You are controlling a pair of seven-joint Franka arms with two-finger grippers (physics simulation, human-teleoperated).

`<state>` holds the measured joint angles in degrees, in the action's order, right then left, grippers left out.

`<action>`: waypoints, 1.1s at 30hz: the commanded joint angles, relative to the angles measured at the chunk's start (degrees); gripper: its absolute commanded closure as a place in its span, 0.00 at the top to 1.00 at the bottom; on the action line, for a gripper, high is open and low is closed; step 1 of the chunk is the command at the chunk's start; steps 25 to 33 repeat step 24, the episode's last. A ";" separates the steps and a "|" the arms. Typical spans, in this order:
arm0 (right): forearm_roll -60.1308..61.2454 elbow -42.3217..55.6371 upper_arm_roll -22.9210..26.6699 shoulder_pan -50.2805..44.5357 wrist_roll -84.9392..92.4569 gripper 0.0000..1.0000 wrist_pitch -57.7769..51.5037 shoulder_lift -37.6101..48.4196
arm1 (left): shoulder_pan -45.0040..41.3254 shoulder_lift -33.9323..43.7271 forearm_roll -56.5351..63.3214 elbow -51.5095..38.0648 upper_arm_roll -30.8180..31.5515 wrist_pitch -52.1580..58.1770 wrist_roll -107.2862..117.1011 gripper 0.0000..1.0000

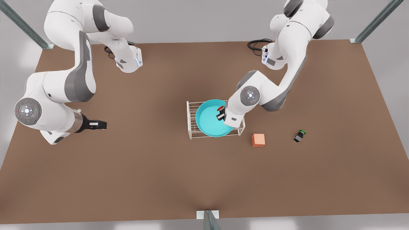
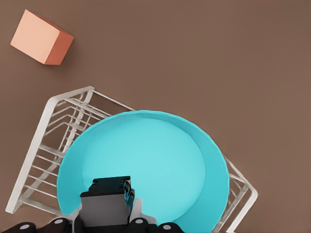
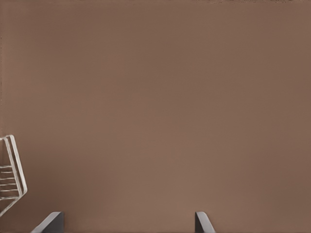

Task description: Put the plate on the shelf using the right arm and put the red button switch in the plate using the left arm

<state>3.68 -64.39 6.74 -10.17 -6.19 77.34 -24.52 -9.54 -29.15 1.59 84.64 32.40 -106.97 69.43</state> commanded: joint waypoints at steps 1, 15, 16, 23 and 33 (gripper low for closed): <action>1.85 0.06 0.29 0.06 3.47 1.00 2.81 0.17 | -1.53 -1.26 2.54 -0.88 0.03 -1.93 25.05 0.38; 4.23 0.67 3.46 0.06 2.94 1.00 1.85 1.05 | 6.10 3.57 6.50 0.44 -0.23 5.45 9.51 1.00; 4.23 0.67 3.54 0.15 2.94 1.00 1.76 1.05 | 10.85 6.29 6.50 0.35 -0.23 8.35 -1.30 1.00; 4.23 0.67 3.63 0.15 3.12 1.00 1.76 1.05 | 23.86 5.85 11.33 -7.21 -0.32 15.74 -30.23 1.00; 4.23 0.67 3.46 0.15 3.12 1.00 1.84 1.05 | 23.95 5.85 11.42 -7.21 -0.41 15.74 -30.23 1.00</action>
